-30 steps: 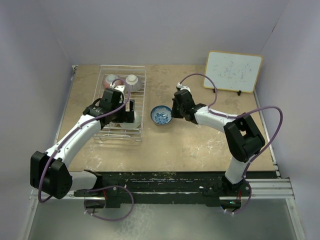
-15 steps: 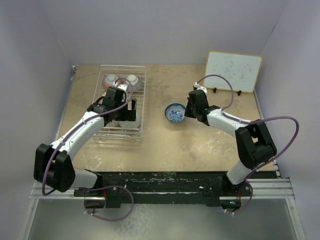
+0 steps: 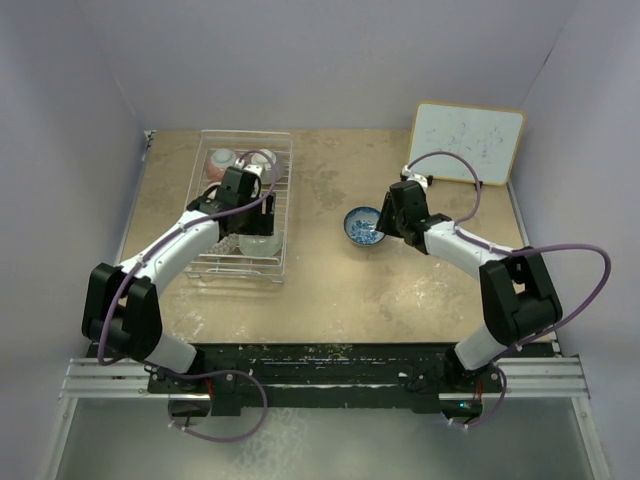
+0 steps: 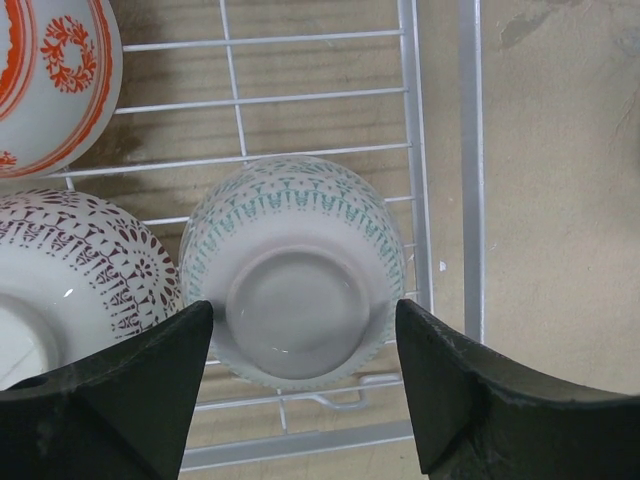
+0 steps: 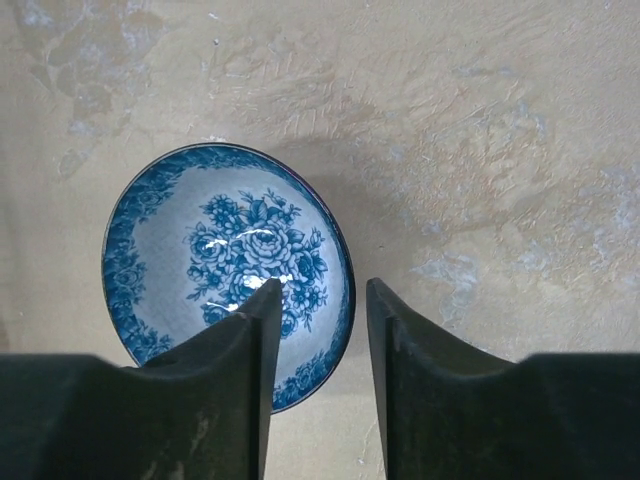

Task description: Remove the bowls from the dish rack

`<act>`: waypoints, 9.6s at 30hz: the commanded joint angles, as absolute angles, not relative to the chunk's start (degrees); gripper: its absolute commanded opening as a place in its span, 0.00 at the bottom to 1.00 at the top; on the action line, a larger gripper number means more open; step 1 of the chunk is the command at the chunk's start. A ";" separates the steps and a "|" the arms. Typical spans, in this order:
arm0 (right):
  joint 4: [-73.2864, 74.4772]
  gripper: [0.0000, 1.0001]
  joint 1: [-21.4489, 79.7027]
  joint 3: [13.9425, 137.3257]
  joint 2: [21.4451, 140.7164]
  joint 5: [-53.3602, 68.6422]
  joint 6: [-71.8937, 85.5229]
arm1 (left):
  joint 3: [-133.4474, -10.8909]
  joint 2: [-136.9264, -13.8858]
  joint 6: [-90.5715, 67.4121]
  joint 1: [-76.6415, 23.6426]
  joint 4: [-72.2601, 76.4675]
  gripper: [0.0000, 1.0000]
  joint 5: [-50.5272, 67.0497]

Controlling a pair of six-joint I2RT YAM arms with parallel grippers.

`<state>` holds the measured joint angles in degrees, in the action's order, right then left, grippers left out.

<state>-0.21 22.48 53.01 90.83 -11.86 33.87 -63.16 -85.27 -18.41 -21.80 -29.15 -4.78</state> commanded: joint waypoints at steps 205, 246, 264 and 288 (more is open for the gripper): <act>40.78 0.00 34.37 100.45 98.83 -10.30 14.26 | -55.78 -56.08 -20.76 -4.66 -27.85 0.80 14.37; 51.65 0.00 37.43 105.20 115.63 -19.35 7.85 | -49.96 -55.57 -16.47 -4.66 -27.16 0.86 13.15; 50.47 0.00 38.64 98.53 113.60 -20.37 10.50 | -49.80 -55.14 -16.62 -4.61 -27.32 0.86 13.40; 45.05 0.42 38.59 97.56 105.18 -17.17 14.84 | -49.83 -55.74 -16.34 -4.57 -27.25 0.87 13.76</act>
<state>48.75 38.65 97.54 112.20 -18.39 13.10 -49.82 -56.31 -17.58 -4.62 -28.82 13.06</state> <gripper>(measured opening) 0.414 0.864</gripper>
